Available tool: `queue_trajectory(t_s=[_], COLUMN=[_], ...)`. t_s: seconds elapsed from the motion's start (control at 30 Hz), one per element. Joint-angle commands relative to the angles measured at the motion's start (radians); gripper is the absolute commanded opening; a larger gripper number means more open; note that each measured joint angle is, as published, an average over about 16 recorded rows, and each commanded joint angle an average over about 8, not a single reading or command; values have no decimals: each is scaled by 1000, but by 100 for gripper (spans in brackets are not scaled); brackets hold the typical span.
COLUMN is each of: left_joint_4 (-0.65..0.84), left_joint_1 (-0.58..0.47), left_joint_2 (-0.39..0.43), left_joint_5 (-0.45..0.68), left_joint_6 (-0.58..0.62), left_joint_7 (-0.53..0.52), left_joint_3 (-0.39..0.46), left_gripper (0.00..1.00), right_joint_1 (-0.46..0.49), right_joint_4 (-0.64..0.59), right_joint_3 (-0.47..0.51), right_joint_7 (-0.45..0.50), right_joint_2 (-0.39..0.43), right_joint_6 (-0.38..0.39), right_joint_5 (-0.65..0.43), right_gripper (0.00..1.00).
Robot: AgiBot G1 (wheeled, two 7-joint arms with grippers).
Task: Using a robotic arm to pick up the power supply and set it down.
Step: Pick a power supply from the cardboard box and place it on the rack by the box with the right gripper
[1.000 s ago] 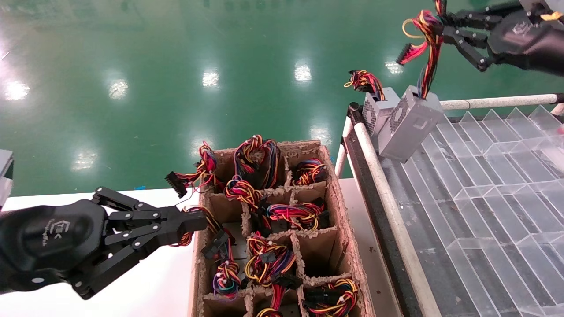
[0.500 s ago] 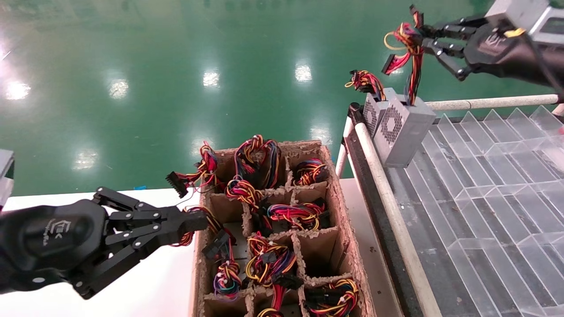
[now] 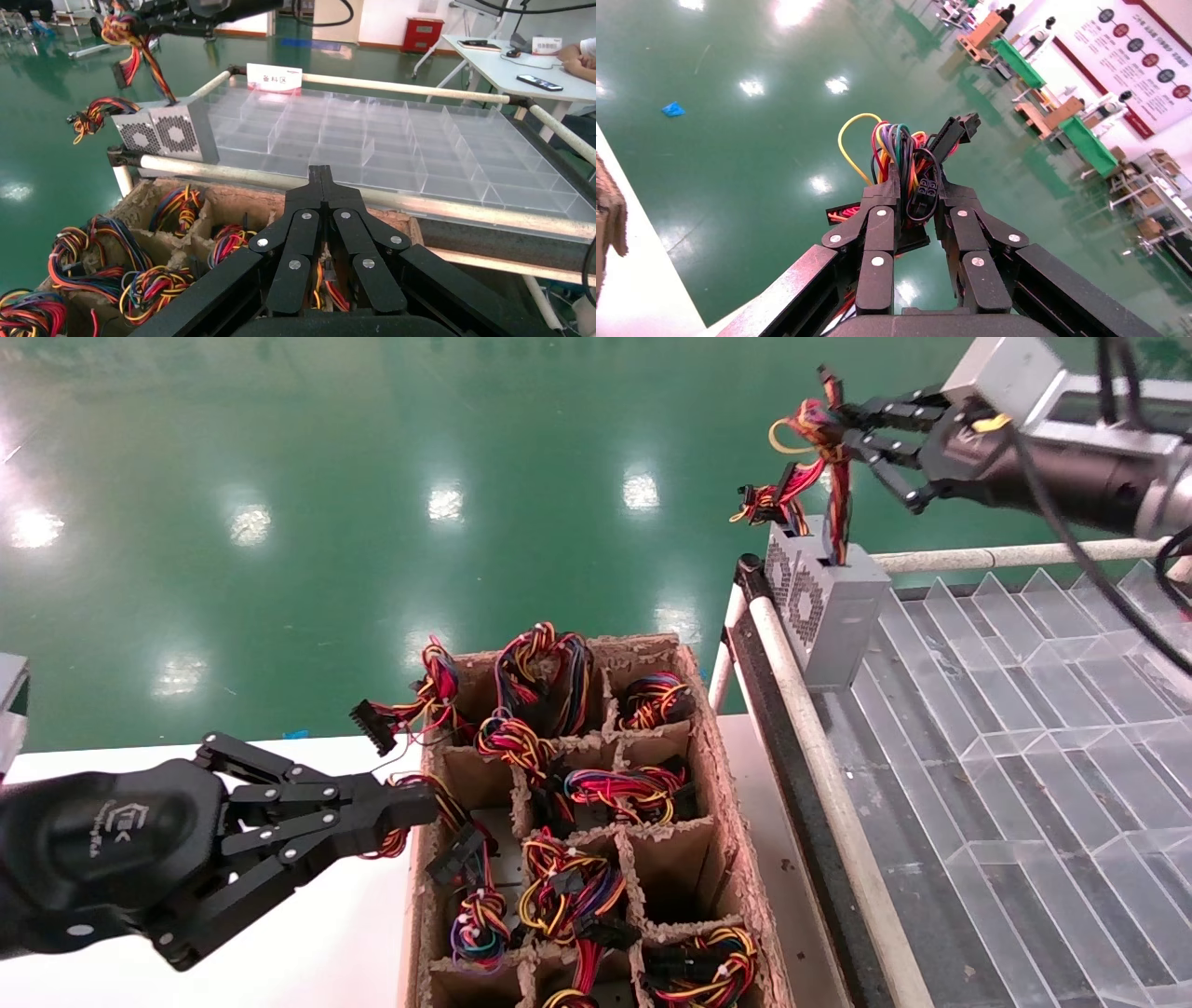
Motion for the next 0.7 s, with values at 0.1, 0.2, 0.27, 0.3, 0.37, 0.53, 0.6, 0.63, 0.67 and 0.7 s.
queue_trajectory(t_s=[0.1, 0.2, 0.27, 0.3, 0.37, 0.53, 0.6, 0.63, 0.67, 0.7], left_joint_4=[0, 0, 0, 0, 0, 0, 0, 0, 0, 0], left_joint_1=[0, 0, 0, 0, 0, 0, 0, 0, 0, 0], left_joint_2=[0, 0, 0, 0, 0, 0, 0, 0, 0, 0], left_joint_5=[0, 0, 0, 0, 0, 0, 0, 0, 0, 0], left_joint_6=[0, 0, 0, 0, 0, 0, 0, 0, 0, 0], left_joint_7=[0, 0, 0, 0, 0, 0, 0, 0, 0, 0], left_joint_3=[0, 0, 0, 0, 0, 0, 0, 0, 0, 0], left_gripper=[0, 0, 0, 0, 0, 0, 0, 0, 0, 0], right_joint_1=[-12, -20, -25, -27, -30, -31, -30, -29, -28, -27], right_joint_4=[1, 1, 0, -2, -4, -6, -6, -5, -5, -5], right_joint_3=[-3, -10, -14, -15, -17, -19, -21, -22, -23, -23], right_joint_7=[-4, -8, -7, -5, -1, 11, 14, 15, 16, 17], right_joint_2=[-18, -27, -33, -36, -41, -49, -50, -51, -51, -52], right_joint_6=[-2, -6, -8, -8, -8, -10, -12, -12, -13, -13], right_joint_5=[-4, -14, -19, -21, -24, -28, -30, -31, -32, -33], right_gripper=[0, 0, 3, 10, 35, 94, 100, 100, 100, 100])
